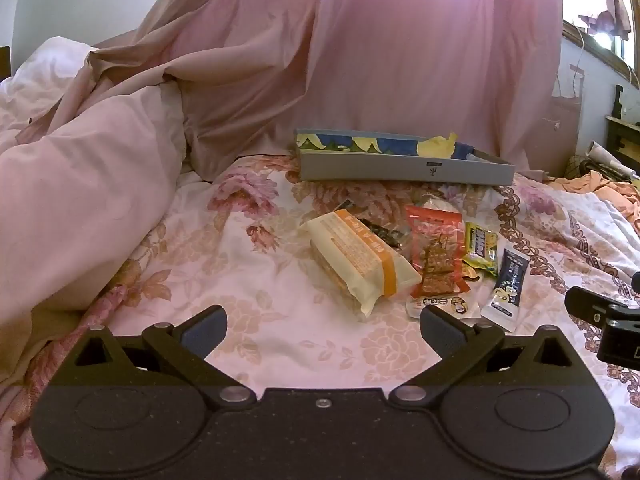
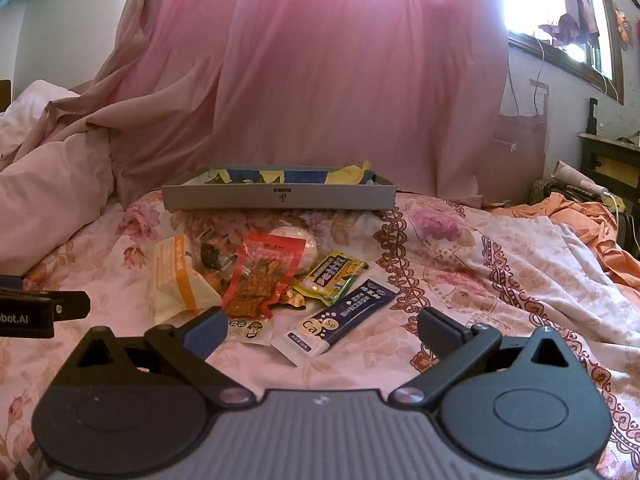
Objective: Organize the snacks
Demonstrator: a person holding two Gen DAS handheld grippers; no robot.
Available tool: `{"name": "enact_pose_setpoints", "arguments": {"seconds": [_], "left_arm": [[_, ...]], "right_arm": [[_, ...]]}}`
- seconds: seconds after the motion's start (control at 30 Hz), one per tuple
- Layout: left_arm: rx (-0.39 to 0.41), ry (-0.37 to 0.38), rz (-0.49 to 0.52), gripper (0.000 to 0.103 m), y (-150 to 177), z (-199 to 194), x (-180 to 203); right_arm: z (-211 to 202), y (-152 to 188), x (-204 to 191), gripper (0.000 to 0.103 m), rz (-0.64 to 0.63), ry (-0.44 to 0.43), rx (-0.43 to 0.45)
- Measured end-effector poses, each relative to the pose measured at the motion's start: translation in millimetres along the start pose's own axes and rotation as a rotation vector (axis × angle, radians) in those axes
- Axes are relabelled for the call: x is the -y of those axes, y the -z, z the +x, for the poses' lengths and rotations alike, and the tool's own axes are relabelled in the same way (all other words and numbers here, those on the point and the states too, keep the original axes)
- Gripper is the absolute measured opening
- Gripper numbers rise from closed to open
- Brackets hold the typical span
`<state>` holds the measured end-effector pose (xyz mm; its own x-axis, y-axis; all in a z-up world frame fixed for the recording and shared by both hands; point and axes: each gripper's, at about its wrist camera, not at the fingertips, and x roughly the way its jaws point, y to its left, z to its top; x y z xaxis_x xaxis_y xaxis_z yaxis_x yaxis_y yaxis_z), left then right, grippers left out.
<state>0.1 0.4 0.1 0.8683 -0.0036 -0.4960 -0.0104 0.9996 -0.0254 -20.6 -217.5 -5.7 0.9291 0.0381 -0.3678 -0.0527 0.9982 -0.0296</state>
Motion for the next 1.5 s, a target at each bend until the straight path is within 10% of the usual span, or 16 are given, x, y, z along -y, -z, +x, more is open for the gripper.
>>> {"name": "enact_pose_setpoints", "arguments": {"seconds": [1.5], "left_arm": [[-0.013,-0.001,0.006,0.102,5.5,3.3,-6.0]], "right_arm": [[-0.7,-2.0,-1.0,0.103,-0.003,0.0,-0.005]]}}
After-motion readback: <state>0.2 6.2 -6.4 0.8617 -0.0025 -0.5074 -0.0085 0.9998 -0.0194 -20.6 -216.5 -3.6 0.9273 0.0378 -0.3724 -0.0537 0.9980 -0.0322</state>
